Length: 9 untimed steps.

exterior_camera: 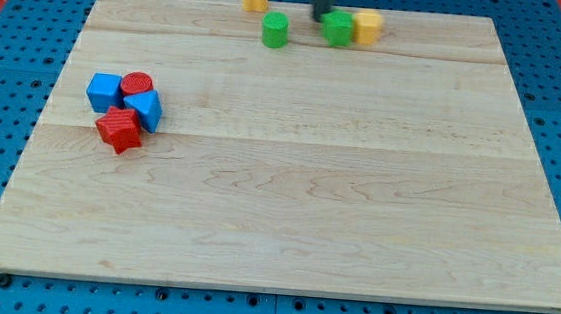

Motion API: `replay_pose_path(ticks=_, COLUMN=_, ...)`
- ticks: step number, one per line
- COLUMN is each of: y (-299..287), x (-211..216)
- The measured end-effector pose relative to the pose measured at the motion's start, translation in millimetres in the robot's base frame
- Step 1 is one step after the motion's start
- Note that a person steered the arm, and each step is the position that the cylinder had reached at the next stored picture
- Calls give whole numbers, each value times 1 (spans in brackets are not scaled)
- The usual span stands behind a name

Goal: Push the green circle close to the green star

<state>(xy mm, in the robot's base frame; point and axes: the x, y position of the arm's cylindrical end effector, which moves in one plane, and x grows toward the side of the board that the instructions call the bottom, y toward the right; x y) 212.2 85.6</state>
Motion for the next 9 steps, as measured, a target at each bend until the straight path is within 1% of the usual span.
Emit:
replay_pose_path(ticks=1, y=46, x=0)
replay_pose_path(ticks=2, y=5, x=0)
replay_pose_path(ticks=3, y=-17, x=47)
replay_pose_path(ticks=4, y=-54, x=111)
replay_pose_path(ticks=5, y=-129, x=104)
replay_pose_path(ticks=6, y=-192, x=60)
replay_pose_path(ticks=7, y=-135, x=41)
replay_pose_path(ticks=8, y=-51, x=47)
replay_pose_path(ticks=9, y=-164, x=75)
